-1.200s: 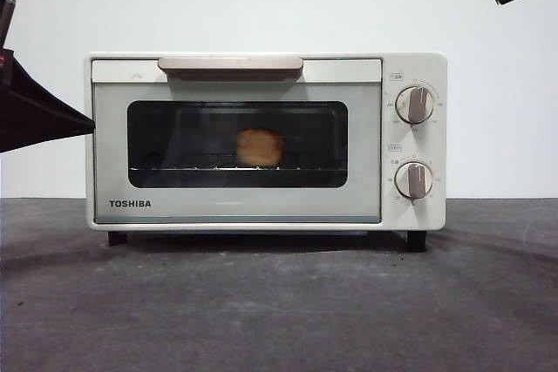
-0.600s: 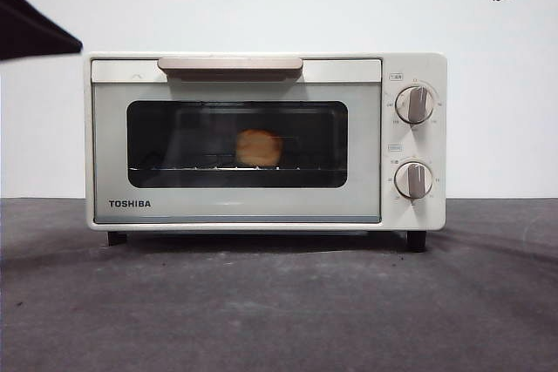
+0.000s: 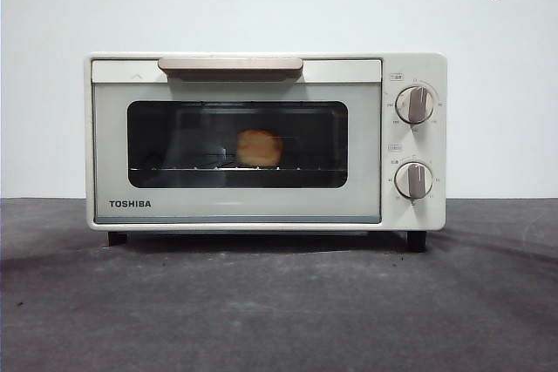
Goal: The left arm flap open the oven, the right arm pick bread and place it into oven, the left arm flap close the oven
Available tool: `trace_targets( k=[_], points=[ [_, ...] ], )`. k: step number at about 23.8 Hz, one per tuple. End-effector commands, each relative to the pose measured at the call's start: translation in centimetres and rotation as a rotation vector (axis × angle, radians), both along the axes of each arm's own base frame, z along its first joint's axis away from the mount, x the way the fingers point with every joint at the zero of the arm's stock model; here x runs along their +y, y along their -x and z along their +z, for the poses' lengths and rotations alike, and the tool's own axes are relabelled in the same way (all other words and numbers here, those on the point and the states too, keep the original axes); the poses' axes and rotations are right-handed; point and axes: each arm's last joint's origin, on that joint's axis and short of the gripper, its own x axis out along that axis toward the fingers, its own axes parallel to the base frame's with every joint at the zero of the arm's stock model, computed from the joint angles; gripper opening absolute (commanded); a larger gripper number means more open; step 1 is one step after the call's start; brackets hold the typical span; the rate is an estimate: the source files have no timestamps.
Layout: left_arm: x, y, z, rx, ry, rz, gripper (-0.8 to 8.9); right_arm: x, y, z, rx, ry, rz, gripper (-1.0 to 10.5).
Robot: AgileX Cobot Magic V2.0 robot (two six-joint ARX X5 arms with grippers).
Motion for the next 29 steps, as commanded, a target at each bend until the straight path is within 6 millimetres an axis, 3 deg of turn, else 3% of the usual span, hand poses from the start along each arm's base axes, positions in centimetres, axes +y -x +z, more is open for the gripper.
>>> trace_targets(
  k=[1, 10, 11, 15, 29],
  points=[
    [0.2, 1.3, 0.4, -0.035, -0.074, -0.014, 0.14, 0.2, 0.0, 0.4, -0.011, -0.015, 0.005, 4.4],
    [0.2, 2.3, 0.2, -0.037, -0.097, -0.029, 0.14, 0.3, -0.1, 0.3, -0.007, -0.010, 0.005, 4.3],
    [0.2, 2.3, 0.3, -0.038, -0.097, -0.029, 0.14, 0.3, -0.1, 0.3, -0.006, -0.010, 0.005, 3.8],
    [0.2, 2.3, 0.3, -0.039, -0.096, -0.029, 0.14, 0.3, -0.1, 0.3, -0.007, -0.007, 0.006, -0.1],
    [0.2, 2.3, 0.3, -0.040, -0.094, -0.027, 0.15, 0.2, -0.1, 0.3, 0.002, -0.020, -0.002, 0.1]
  ],
)
